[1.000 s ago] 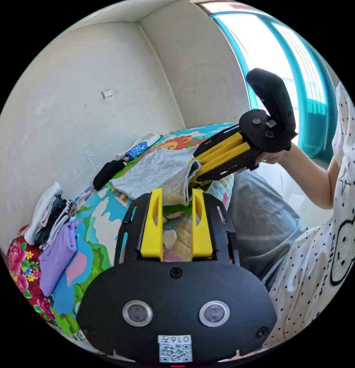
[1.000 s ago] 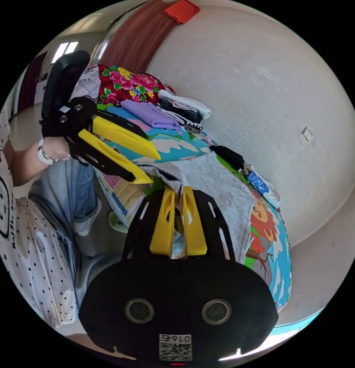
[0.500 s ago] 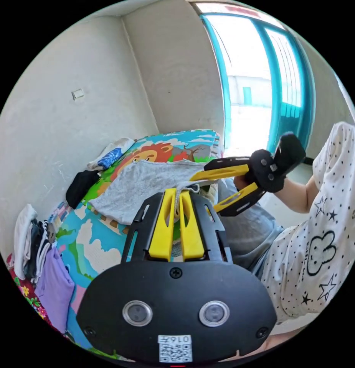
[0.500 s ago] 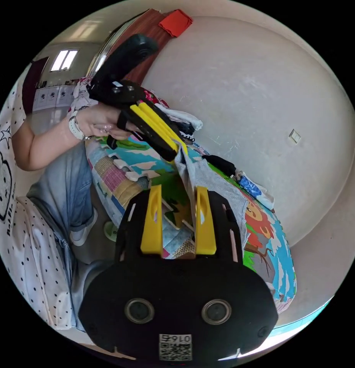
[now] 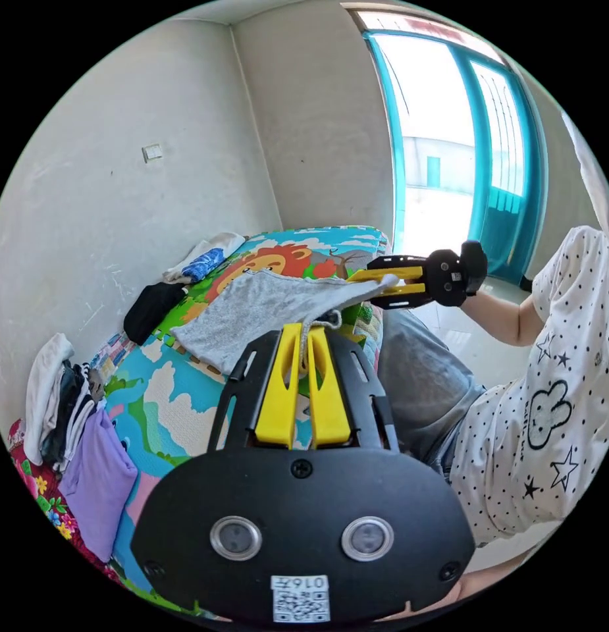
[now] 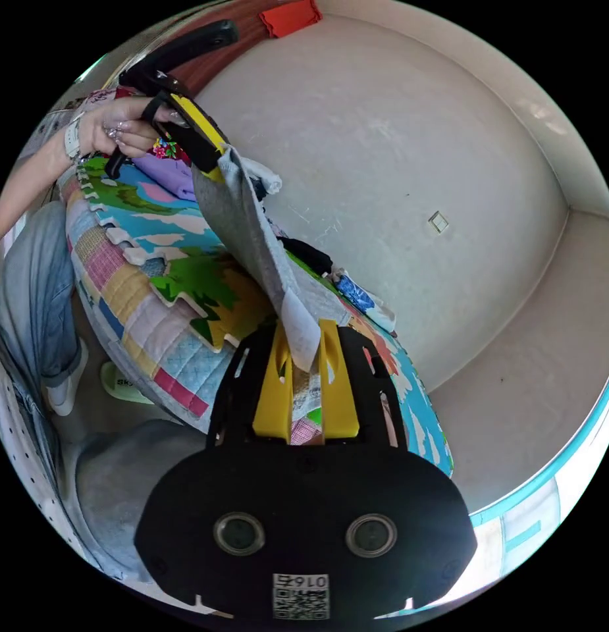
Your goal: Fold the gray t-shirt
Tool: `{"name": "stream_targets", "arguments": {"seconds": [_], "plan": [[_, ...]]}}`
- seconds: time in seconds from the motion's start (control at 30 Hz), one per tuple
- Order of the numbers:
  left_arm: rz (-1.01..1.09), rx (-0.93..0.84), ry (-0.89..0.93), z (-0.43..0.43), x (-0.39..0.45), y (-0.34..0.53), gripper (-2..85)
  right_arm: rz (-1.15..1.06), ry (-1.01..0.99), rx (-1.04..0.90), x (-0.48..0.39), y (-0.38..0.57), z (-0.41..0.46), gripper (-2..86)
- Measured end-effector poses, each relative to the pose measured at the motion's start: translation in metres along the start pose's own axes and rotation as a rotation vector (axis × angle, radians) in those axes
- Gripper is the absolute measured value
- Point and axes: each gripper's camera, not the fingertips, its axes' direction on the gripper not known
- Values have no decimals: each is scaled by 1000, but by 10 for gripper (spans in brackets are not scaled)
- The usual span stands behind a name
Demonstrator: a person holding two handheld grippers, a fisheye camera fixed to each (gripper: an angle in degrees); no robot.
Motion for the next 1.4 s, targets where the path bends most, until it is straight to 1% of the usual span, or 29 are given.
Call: {"name": "stream_targets", "arguments": {"seconds": [0.07, 0.13, 0.27, 0.4, 0.5, 0.57, 0.67, 0.8, 0.87, 0.93, 1.03, 1.13, 1.2, 1.23, 1.3, 1.33, 1.37, 1.4], "plan": [[23, -20, -11, 1, -1, 6, -9, -129, -17, -20, -3, -4, 10, 59], [38, -26, -15, 0, -3, 12, -9, -196, -61, -28, -2, -7, 18, 47], [51, -59, 30, 0, -11, 22, -9, -269, -206, -44, 7, -23, 35, 29], [50, -105, 116, 2, -18, 33, -9, -348, -270, -53, 8, -39, 48, 25], [83, -161, 148, 0, -16, 36, -9, -405, -367, -65, 10, -52, 59, 24], [122, -181, 144, -3, -11, 35, -9, -426, -482, -84, 14, -64, 69, 24], [188, -214, 157, -9, -1, 32, -10, -475, -581, -96, 18, -77, 81, 23], [201, -261, 239, -8, -7, 23, -9, -534, -681, -119, 25, -97, 97, 23], [197, -265, 272, -7, -15, 19, -9, -567, -758, -146, 32, -112, 112, 23], [189, -254, 288, -7, -27, 13, -9, -593, -793, -164, 37, -125, 126, 22], [200, -201, 252, -10, -56, 0, -10, -593, -790, -190, 54, -153, 151, 22], [168, -184, 253, -6, -106, -23, -10, -617, -837, -194, 83, -190, 185, 23], [125, -196, 270, 7, -158, -44, -9, -610, -881, -224, 104, -217, 218, 23], [117, -204, 279, 12, -172, -49, -9, -605, -931, -253, 118, -235, 244, 23], [78, -251, 348, 42, -230, -67, -9, -586, -1026, -306, 138, -262, 290, 22], [75, -268, 378, 53, -245, -70, -9, -590, -1105, -348, 148, -277, 323, 21], [44, -305, 430, 76, -275, -75, -9, -593, -1184, -390, 156, -291, 359, 21], [6, -351, 481, 103, -304, -78, -9, -589, -1220, -413, 158, -297, 378, 21]]}}
